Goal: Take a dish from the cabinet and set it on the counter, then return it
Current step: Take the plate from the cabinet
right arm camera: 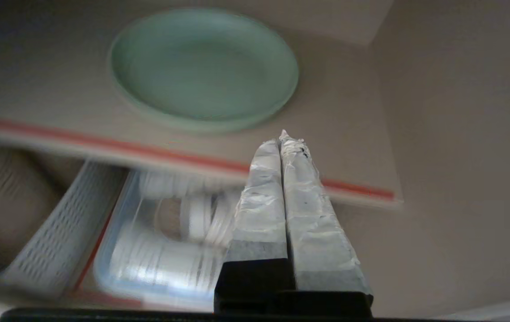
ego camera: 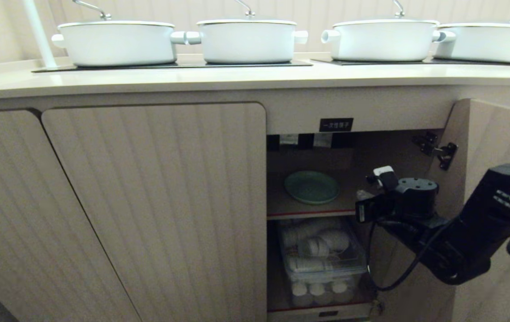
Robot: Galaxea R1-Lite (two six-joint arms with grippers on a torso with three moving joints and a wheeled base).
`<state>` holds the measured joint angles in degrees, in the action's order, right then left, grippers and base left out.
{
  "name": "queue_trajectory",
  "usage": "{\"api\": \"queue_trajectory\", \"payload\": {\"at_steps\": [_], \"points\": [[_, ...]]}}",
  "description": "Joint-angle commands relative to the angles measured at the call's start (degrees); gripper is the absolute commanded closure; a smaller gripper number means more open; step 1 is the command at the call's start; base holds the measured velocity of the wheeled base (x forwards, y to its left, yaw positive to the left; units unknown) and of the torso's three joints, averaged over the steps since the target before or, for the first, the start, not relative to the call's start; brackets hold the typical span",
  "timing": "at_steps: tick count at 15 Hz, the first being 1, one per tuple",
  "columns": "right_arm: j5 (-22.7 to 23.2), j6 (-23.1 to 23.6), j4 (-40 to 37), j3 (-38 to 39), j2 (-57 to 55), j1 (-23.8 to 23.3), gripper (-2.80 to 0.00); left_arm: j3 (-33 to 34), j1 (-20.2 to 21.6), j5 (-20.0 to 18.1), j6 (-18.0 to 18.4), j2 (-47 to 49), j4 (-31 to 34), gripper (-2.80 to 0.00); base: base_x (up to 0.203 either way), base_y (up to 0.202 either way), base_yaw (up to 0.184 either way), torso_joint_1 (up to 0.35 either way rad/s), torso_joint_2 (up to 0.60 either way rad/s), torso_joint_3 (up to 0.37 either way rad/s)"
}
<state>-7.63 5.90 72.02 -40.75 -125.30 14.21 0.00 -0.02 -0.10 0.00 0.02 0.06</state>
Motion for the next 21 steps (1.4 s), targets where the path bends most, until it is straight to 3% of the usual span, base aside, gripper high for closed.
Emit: {"api": "queue_trajectory", "payload": {"at_steps": [1, 7, 21], "points": [[-0.31, 0.0, 0.4, -2.42, -1.63, -0.61, 0.0, 0.0, -0.06, 0.01, 0.0, -0.02, 0.03, 0.0, 0.0, 0.0, 0.0, 0.0, 0.0, 0.0], [-0.04, 0.08, 0.02, -7.03, -3.75, -3.65, 0.0, 0.0, -0.03, 0.01, 0.0, -0.02, 0.03, 0.0, 0.0, 0.0, 0.0, 0.0, 0.0, 0.0], [0.25, 0.08, -1.18, -15.32, -8.12, -3.23, 0.0, 0.0, 0.02, 0.01, 0.0, -0.02, -0.02, 0.0, 0.0, 0.0, 0.0, 0.0, 0.0, 0.0]]}}
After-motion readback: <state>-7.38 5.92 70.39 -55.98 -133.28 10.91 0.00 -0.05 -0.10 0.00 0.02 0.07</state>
